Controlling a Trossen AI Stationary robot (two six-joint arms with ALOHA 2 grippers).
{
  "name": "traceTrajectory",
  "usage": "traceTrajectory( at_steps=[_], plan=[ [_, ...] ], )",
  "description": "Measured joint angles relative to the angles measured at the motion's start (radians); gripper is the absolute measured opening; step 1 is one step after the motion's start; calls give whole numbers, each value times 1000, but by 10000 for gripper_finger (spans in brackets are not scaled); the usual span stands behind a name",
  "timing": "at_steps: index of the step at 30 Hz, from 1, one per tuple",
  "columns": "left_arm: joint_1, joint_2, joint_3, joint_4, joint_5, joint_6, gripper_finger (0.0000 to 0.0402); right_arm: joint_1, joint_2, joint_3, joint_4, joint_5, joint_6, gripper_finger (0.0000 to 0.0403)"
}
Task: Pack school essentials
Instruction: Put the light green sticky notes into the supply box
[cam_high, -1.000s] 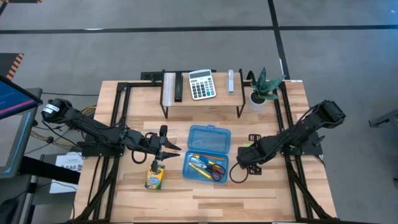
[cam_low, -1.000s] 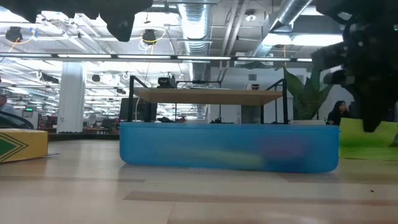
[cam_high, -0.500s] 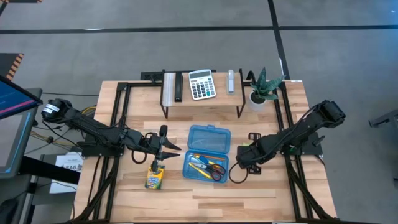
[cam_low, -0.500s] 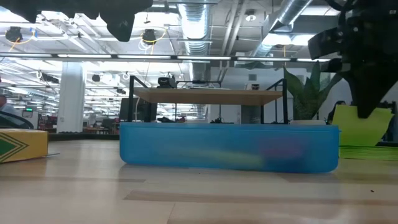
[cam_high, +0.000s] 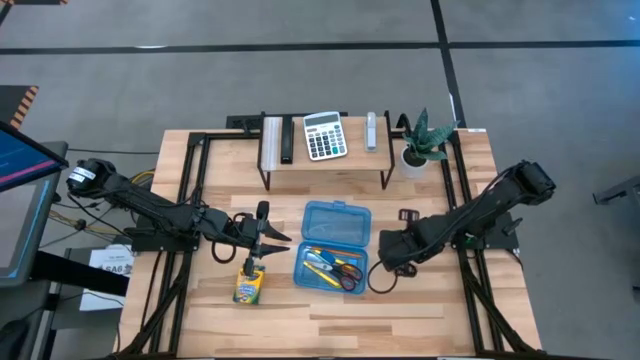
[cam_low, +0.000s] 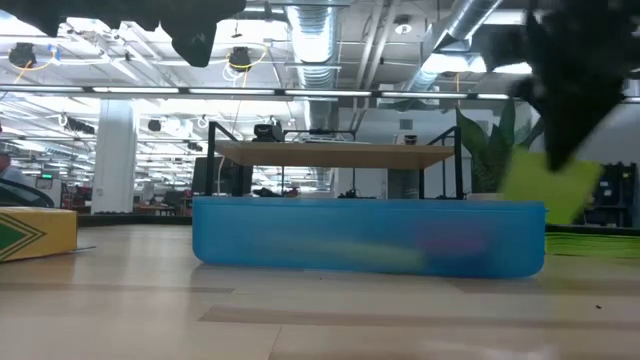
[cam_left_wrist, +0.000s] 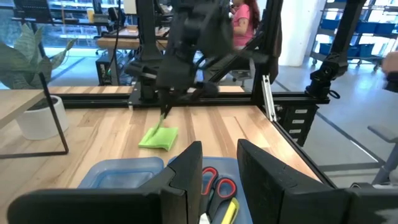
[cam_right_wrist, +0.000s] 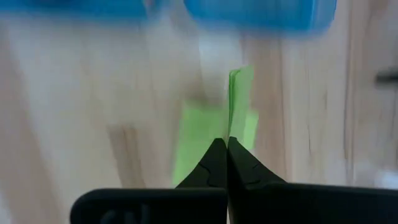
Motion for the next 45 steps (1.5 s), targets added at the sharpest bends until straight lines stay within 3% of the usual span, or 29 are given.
traceTrajectory(
  at_steps=[6,9,19,29,36,41,45],
  plan=[
    [0,0,0,0,-5,0,88,0,12,104,236,45,-159,0],
    [0,0,0,0,-7,0,88,-1,80,140,332,44,-255,0],
    [0,0,0,-3,-7,-1,88,-1,411,381,270,-3,-419,0],
    [0,0,0,-6,-2,-2,88,-7,494,482,255,-134,-443,14],
    [0,0,0,-7,-2,-6,88,-21,494,482,244,-250,-433,94],
    [0,0,0,-8,-2,-6,88,-22,477,481,177,-253,-417,172],
    [0,0,0,-10,-2,-6,88,-22,411,482,79,-192,-332,207]
  ],
)
